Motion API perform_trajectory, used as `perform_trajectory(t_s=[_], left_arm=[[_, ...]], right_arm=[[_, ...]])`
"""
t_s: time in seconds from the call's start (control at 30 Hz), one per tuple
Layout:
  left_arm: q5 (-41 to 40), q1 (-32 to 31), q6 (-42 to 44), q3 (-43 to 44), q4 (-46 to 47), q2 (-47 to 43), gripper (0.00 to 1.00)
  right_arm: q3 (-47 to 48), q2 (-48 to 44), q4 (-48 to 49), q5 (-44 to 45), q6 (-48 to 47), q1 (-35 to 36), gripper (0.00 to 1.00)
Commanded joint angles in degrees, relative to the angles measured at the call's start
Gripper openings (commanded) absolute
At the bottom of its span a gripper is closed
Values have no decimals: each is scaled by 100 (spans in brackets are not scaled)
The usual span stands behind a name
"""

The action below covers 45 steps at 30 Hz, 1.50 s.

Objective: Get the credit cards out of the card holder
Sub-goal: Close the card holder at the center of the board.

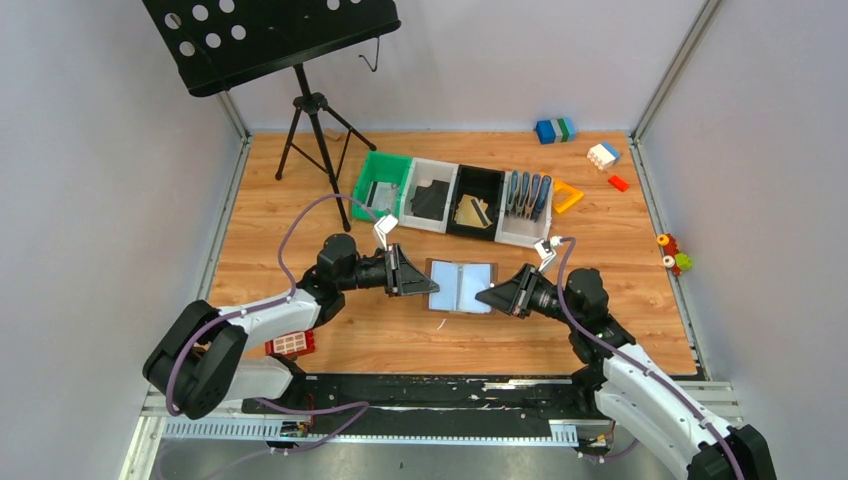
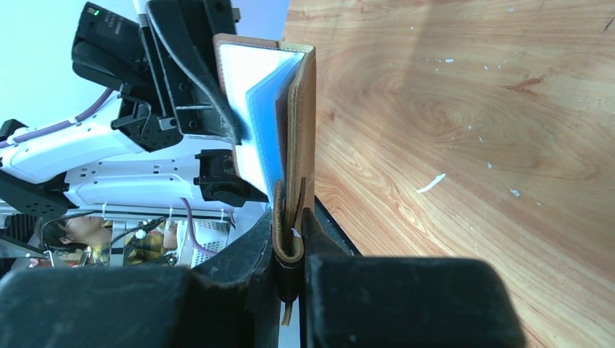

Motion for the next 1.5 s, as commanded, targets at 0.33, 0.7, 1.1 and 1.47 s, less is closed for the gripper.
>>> perform_trajectory(t_s=[0.33, 0.7, 1.1, 1.47], left_arm=[[-3, -483, -272, 302, 847, 314, 9], [-45, -705, -689, 328, 1736, 945, 5], [-347, -804, 86, 490, 599, 913, 4], [-1523, -1009, 1807, 1479, -2232, 1436, 9]], right_arm=[[306, 568, 642, -49, 131, 360, 0], [288, 845, 1147, -54, 276, 548, 0], [606, 1196, 534, 305, -133, 764, 0], [2230, 1709, -3510, 2842, -2007, 1051, 2]])
